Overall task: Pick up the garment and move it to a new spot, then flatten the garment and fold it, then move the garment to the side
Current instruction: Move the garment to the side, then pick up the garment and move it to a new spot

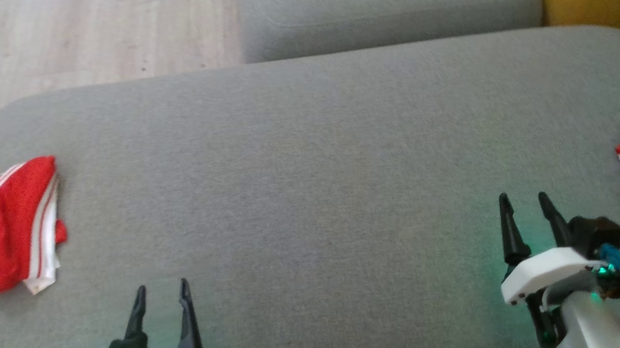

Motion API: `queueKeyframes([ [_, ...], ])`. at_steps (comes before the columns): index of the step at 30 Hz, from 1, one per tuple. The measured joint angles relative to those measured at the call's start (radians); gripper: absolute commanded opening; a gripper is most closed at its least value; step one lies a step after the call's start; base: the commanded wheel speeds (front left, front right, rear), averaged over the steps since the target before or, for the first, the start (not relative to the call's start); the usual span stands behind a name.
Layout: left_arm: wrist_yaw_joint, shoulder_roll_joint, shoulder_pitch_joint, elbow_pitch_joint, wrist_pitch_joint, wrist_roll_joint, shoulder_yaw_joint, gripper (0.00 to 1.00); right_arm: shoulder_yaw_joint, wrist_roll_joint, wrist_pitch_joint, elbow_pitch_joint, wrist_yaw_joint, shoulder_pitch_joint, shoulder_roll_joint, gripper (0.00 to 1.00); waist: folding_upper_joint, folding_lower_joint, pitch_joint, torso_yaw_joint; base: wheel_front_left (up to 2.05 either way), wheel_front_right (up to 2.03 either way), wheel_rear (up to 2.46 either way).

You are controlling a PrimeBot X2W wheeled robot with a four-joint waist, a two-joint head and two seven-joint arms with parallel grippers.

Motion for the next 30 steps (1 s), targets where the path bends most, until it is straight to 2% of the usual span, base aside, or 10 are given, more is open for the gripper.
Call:
queueKeyframes([
  [11, 0.008, 0.0, 0.011, -0.005, 0.0, 0.007, 0.053, 1.0, 0.121, 0.099, 0.0, -0.049, 0.0, 0.069, 0.001, 1.0, 0.0, 0.0002, -0.056, 0.07, 0.0, 0.0, 0.0],
  [20, 0.008, 0.0, 0.028, -0.004, 0.0, 0.007, 0.053, 1.0, 0.151, 0.109, 0.0, -0.049, 0.0, 0.081, 0.0, 1.0, 0.0, 0.0003, -0.062, 0.108, 0.0, 0.0, 0.0],
  [25, 0.016, 0.0, 0.029, -0.003, 0.0, 0.002, 0.048, 1.0, 0.179, 0.128, 0.0, -0.049, 0.0, 0.1, 0.001, 1.0, 0.0, 0.0003, -0.059, 0.175, 0.0, 0.0, 0.0],
  [30, 0.015, 0.0, 0.03, 0.003, 0.0, 0.008, 0.056, 1.0, 0.202, 0.153, 0.0, -0.05, 0.0, 0.108, 0.001, 1.0, 0.0, 0.0003, -0.056, 0.28, 0.0, 0.0, 0.0],
])
